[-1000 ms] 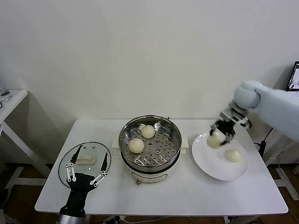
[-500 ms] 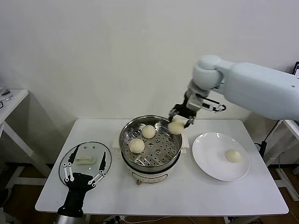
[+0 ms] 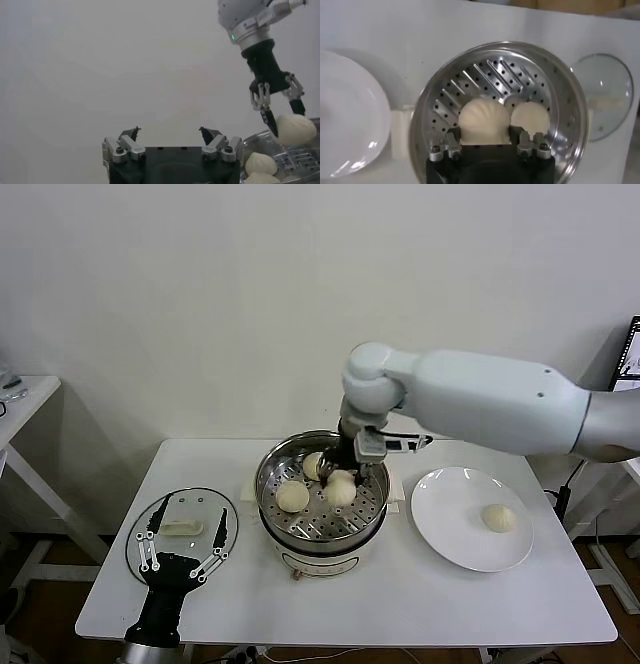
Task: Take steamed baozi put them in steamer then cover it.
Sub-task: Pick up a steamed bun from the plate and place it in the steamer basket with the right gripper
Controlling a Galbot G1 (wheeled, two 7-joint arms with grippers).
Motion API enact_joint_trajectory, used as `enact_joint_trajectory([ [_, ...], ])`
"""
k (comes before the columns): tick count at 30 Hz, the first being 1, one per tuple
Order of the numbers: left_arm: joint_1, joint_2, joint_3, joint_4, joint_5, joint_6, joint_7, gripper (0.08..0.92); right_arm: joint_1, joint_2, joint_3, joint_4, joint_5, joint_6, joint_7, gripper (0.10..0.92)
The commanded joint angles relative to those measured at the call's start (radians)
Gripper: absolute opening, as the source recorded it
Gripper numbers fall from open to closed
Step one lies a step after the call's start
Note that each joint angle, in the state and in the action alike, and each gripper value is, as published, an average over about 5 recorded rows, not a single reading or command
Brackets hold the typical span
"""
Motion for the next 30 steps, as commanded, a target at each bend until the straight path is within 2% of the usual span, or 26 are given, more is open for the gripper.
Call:
enact_joint_trajectory([
  [1,0.001,0.0,-0.004,0.001,-0.001,-0.002,-0.001,0.823,-0.068,0.04,-0.003,0.015,-0.057,0.047,0.011,0.662],
  [19,0.0,-0.004,-0.01,0.005,0.0,-0.008,-0.005,0.823,-0.118,0.043,0.016,0.004,-0.118,0.057,0.023,0.671],
  [26,-0.001,-0.005,-0.006,0.008,0.0,-0.01,-0.005,0.823,-0.111,0.04,0.031,0.004,-0.138,0.062,0.023,0.803],
  [30,-0.002,-0.004,-0.002,0.009,0.0,-0.01,-0.005,0.823,-0.096,0.014,0.066,0.001,-0.134,0.06,0.017,0.821],
])
